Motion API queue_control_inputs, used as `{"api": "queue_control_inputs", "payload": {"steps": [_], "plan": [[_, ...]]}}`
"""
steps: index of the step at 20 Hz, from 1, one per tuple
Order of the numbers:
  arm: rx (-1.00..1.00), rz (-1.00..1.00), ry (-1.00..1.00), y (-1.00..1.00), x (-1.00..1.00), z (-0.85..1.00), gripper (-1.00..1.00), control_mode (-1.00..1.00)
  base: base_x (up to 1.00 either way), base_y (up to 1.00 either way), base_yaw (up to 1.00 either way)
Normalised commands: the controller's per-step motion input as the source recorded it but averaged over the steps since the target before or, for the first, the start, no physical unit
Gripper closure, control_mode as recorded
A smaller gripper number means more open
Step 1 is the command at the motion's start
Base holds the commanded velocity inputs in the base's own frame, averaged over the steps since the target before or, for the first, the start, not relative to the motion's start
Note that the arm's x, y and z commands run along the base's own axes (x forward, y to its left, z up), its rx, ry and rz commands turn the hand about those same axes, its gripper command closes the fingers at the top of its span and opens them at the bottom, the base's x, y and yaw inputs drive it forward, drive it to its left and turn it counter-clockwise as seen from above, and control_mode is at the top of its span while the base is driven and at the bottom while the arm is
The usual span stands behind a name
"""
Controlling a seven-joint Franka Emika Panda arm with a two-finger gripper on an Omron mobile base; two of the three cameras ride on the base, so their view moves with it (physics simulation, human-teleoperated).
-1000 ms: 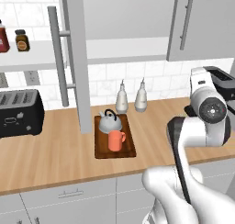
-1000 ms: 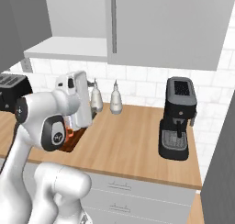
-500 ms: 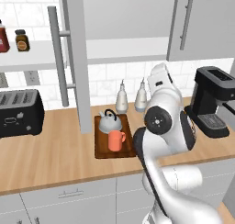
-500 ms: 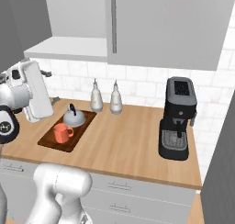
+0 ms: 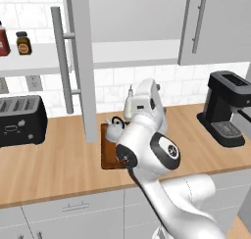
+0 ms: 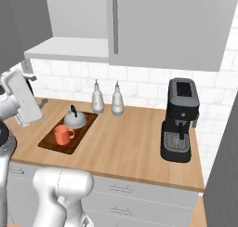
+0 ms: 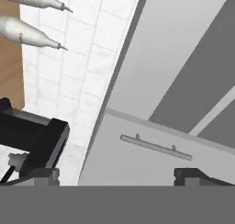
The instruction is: Pick the kettle from the counter and place it on the tray. Then pick the mug from the cabinet and place it on the tray. Then close the cabinet doors.
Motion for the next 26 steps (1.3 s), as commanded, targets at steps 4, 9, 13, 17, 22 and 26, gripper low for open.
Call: {"api": "queue_control_inputs", "payload": {"steps": [4, 9, 13, 17, 22, 26], "plan": [[-0.03, 0.00, -0.38, 0.22, 0.23, -0.20, -1.00, -1.00, 0.00, 0.00, 0.00], [-0.10, -0.16, -0.26, 0.52, -0.15, 0.03, -1.00, -1.00, 0.00, 0.00, 0.00], [-0.07, -0.13, -0.08, 0.52, 0.09, -0.13, -1.00, -1.00, 0.00, 0.00, 0.00], [-0.05, -0.12, -0.03, 0.61, 0.01, -0.03, -1.00, -1.00, 0.00, 0.00, 0.00], [-0.09, -0.07, 0.00, 0.76, 0.04, -0.12, -1.00, -1.00, 0.00, 0.00, 0.00], [-0.02, 0.00, 0.00, 0.50, 0.27, -0.29, -1.00, -1.00, 0.00, 0.00, 0.00]]}}
